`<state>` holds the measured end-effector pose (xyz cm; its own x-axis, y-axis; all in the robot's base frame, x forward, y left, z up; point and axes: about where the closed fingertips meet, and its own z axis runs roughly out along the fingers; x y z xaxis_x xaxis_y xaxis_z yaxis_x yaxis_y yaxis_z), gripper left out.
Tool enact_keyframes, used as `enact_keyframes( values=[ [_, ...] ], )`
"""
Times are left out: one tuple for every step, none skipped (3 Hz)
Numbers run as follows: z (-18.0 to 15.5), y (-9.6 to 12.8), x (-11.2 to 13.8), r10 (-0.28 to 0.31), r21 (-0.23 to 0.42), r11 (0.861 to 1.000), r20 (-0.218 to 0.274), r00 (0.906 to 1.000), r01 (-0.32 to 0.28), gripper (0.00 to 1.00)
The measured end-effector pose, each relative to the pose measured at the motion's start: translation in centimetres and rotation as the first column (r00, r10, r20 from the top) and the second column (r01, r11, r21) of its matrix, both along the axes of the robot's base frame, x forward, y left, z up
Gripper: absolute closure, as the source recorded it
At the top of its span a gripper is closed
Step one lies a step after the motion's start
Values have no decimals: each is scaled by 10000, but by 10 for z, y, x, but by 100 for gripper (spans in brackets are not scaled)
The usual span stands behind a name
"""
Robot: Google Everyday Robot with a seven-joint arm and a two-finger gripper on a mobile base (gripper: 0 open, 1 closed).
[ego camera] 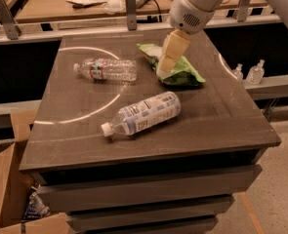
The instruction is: Place water bottle upright
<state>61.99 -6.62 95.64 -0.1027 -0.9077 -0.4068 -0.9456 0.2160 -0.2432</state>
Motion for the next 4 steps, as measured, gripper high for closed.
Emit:
enact_keyframes(
  values=[
    [-17,14,24,-46,-149,9999,-167,9998,44,0],
    [-31,43,36,228,-367,9990,-458,9987,-245,0],
    [-46,78,39,637,-430,9968,-674,9957,-667,0],
    [-65,119,47,973,-433,9939,-916,9910,-1016,0]
  ],
)
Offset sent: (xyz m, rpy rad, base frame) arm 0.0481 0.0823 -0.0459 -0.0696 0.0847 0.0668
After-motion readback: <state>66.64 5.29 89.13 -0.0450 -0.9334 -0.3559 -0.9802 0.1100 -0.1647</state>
